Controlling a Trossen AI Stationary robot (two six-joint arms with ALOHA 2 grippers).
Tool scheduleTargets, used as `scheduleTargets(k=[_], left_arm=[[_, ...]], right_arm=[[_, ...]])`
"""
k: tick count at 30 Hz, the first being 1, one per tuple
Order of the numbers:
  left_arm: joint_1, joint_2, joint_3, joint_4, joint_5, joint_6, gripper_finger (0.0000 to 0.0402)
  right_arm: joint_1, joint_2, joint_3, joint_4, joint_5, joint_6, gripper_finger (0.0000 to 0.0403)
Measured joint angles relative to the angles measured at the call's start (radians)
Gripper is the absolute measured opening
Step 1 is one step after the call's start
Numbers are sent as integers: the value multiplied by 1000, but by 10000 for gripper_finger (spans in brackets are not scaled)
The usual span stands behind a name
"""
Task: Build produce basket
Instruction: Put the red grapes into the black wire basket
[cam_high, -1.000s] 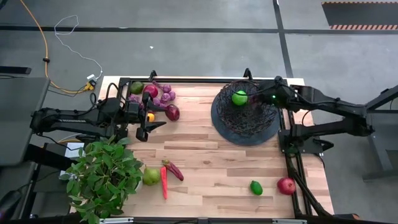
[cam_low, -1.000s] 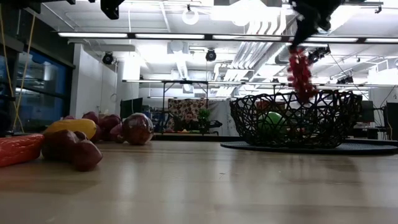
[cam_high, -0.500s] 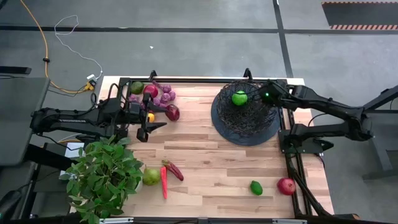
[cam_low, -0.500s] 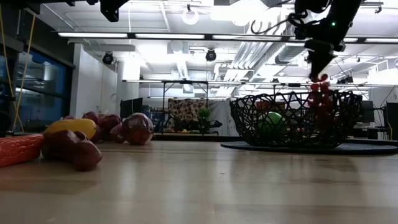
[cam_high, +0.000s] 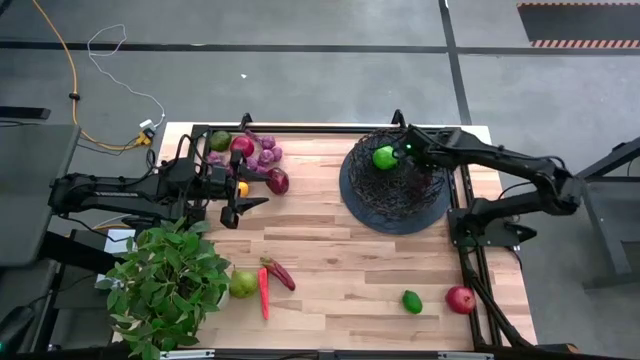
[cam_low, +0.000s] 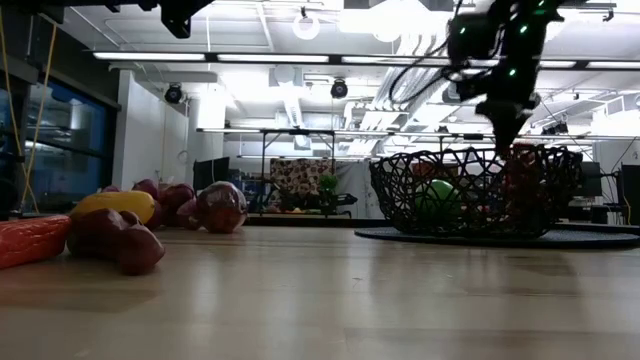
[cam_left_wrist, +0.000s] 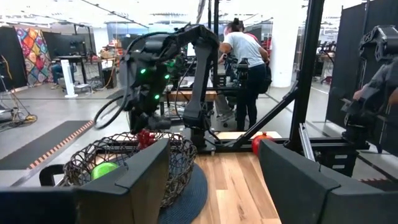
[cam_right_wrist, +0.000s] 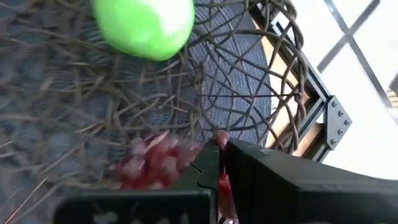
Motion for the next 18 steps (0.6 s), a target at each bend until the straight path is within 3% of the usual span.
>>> scheduleTargets(k=[18], left_arm=[[0, 0, 0, -7, 0, -4, 236]], right_arm=[[-106, 280, 0, 369, 18, -107, 0]])
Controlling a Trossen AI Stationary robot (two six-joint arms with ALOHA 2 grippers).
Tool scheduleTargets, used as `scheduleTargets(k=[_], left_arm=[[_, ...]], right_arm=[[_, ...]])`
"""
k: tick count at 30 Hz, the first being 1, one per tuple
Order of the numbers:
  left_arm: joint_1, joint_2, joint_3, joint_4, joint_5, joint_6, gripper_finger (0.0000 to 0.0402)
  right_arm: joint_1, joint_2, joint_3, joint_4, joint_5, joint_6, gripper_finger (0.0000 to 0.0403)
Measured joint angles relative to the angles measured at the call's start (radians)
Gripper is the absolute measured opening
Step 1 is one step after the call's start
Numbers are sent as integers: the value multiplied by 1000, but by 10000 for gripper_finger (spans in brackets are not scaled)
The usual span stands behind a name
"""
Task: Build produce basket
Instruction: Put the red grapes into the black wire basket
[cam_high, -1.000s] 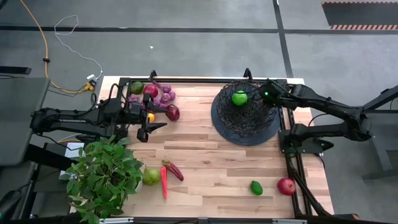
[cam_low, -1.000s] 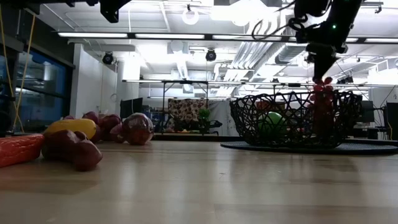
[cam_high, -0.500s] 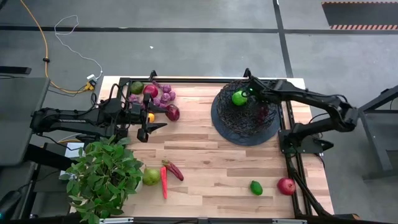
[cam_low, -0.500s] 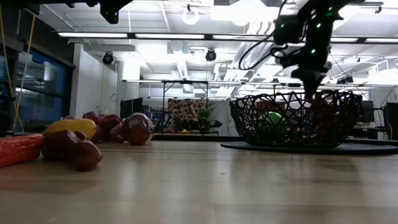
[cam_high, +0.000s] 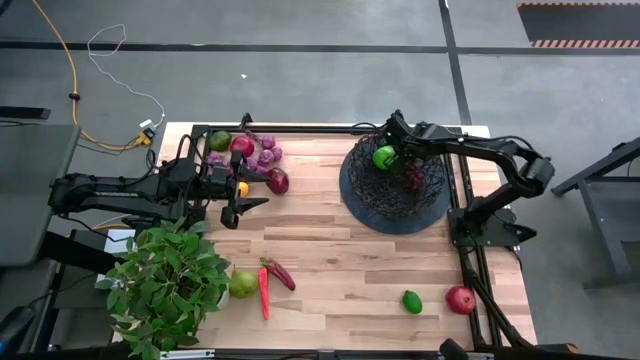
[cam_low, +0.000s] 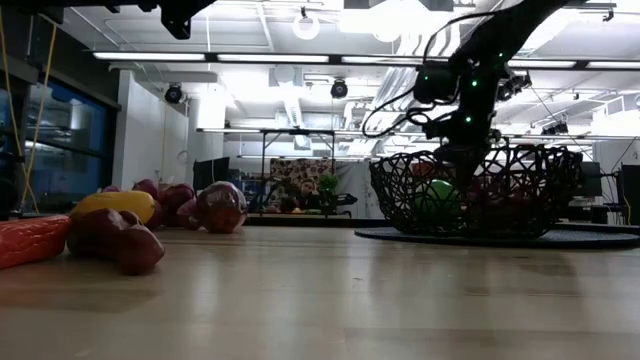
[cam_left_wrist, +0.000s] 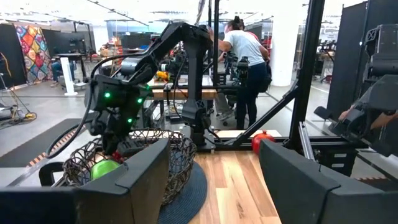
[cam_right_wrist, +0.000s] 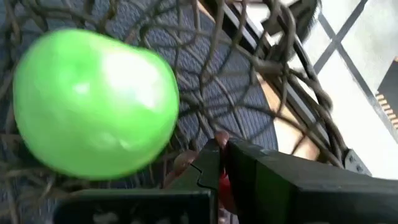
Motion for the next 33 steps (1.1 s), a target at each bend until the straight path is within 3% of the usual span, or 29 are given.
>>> scheduleTargets(k=[15, 20, 26, 33], left_arm=[[0, 0, 0, 0, 0, 0, 236], [0, 0, 0, 0, 0, 0, 236], [0, 0, 0, 0, -4, -1, 236], [0, 0, 0, 0, -7, -2, 236]], right_arm=[[0, 8, 0, 53, -3, 22, 3], [-6, 8, 0, 37, -106, -22, 30], [-8, 8, 0, 33, 53, -2, 42], [-6, 8, 0, 36, 32, -1, 43]])
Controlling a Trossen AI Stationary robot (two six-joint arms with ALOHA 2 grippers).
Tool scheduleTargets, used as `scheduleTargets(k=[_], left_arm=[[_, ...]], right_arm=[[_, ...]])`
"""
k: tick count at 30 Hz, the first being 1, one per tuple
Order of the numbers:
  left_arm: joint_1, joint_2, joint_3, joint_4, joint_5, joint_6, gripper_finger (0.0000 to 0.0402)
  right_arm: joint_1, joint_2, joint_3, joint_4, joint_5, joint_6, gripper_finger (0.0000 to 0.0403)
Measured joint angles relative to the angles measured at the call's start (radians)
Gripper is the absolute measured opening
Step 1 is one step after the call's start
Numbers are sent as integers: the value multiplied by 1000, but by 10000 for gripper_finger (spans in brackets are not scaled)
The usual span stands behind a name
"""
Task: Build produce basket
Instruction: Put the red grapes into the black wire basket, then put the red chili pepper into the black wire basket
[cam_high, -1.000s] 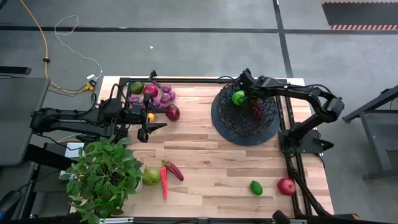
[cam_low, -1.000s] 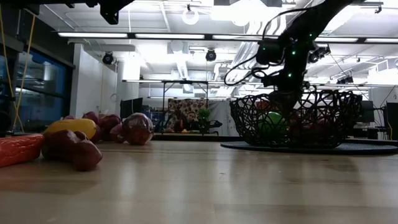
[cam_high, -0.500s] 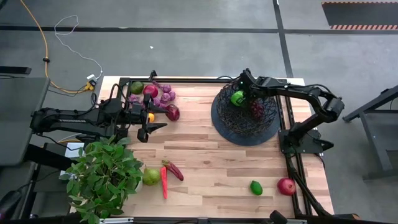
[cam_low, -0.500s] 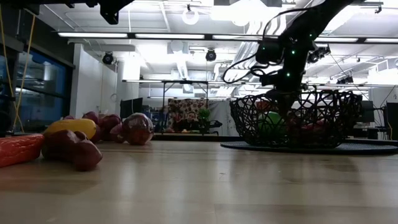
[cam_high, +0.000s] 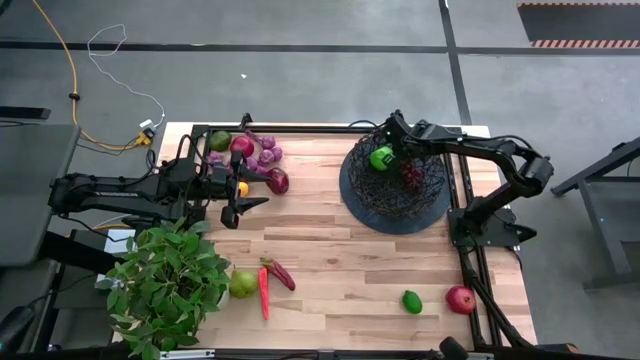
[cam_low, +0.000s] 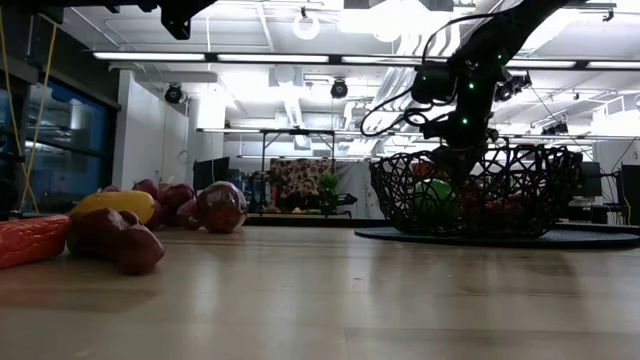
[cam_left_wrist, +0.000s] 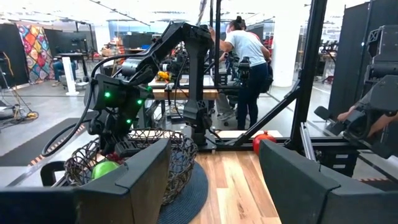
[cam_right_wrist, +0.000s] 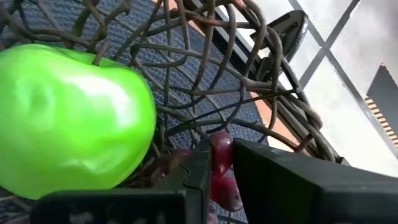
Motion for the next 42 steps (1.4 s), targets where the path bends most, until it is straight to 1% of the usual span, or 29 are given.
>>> scheduleTargets(k=[6, 9, 13, 18, 20, 22, 23, 26, 29, 32, 35, 37, 40, 42], left_arm=[[0, 0, 0, 0, 0, 2, 236], [0, 0, 0, 0, 0, 2, 236], [0, 0, 0, 0, 0, 0, 236], [0, 0, 0, 0, 0, 1, 236], [0, 0, 0, -1, 0, 2, 236], [0, 0, 0, -7, 0, 2, 236], [0, 0, 0, -7, 0, 2, 236], [0, 0, 0, -7, 0, 2, 236], [0, 0, 0, -7, 0, 2, 236], [0, 0, 0, -7, 0, 2, 236], [0, 0, 0, -8, 0, 2, 236], [0, 0, 0, -13, 0, 3, 236], [0, 0, 0, -39, -1, 35, 236], [0, 0, 0, -57, -13, 53, 236]], right_arm=[[0, 0, 0, 8, -33, 0, 45], [0, 0, 0, 14, -31, 4, 56], [0, 0, 0, 17, -13, 0, 103], [8, -11, 0, 16, 153, -72, 179], [14, -39, 0, 15, 166, -93, 202], [24, -83, 0, 7, 128, -94, 220], [29, -110, 0, 2, 93, -91, 225], [56, -223, -26, 25, -70, -73, 233], [108, -373, -124, 129, -229, -24, 234], [189, -538, -273, 291, -330, 46, 234], [282, -679, -413, 459, -380, 123, 234], [342, -749, -479, 576, -402, 163, 234], [421, -819, -544, 741, -406, 164, 234], [457, -839, -559, 816, -406, 124, 234]])
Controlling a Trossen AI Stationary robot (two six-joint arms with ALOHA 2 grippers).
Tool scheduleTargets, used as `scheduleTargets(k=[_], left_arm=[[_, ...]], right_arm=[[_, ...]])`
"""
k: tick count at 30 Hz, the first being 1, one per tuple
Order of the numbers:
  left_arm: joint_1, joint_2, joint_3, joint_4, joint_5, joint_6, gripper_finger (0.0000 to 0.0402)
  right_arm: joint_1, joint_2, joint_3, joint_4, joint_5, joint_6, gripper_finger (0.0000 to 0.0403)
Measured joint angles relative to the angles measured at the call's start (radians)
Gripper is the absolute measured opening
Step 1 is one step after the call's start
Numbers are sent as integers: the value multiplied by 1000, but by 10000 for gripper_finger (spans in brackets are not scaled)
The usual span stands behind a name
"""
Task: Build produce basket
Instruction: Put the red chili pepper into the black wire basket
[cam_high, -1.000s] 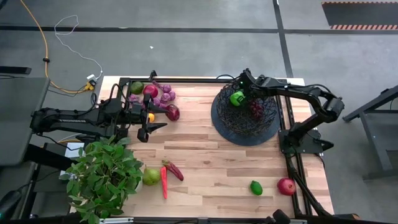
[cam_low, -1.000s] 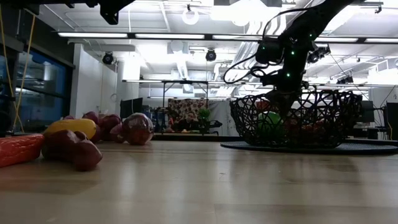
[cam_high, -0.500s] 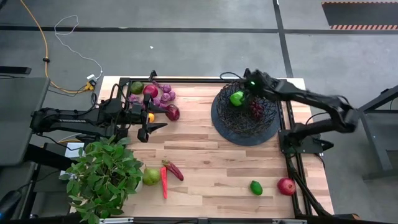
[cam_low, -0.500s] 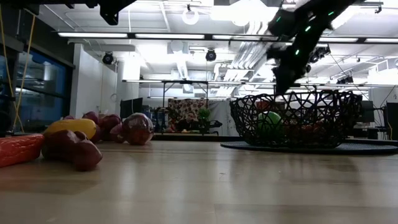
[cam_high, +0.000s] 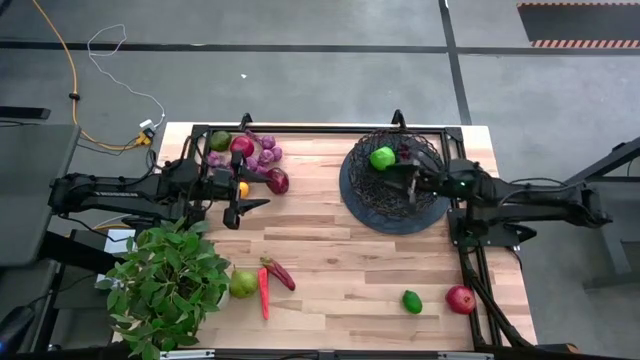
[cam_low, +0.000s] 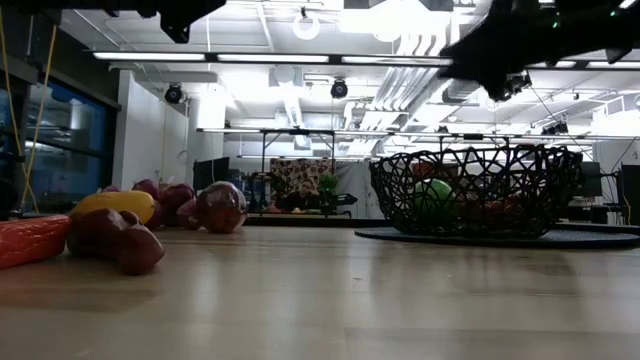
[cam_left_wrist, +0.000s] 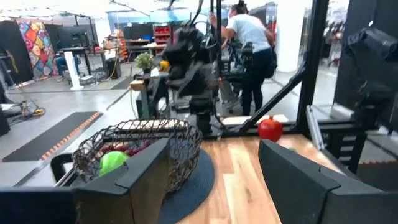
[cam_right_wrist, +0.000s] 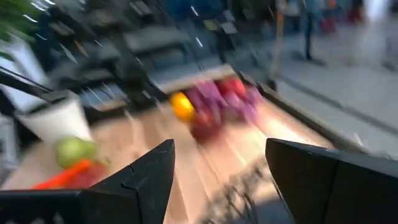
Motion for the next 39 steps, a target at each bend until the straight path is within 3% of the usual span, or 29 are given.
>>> scheduleTargets(k=[9, 21, 24, 27, 33, 39], left_arm=[[0, 0, 0, -52, -6, 3, 236], [0, 0, 0, -51, -8, -1, 236], [-2, 6, 0, -47, -83, -105, 236], [-18, 50, 0, -61, -111, -150, 236], [-97, 189, 3, -93, -104, -98, 236], [-177, 362, 86, -223, -105, -88, 239]], right_arm=[[72, 5, 0, 88, 9, -208, 234], [76, 6, 0, 89, 10, -199, 234], [76, 6, 0, 89, 10, -198, 234], [76, 6, 0, 89, 10, -179, 234], [76, 6, 0, 87, 10, -172, 234], [76, 6, 0, 84, 10, -163, 234]])
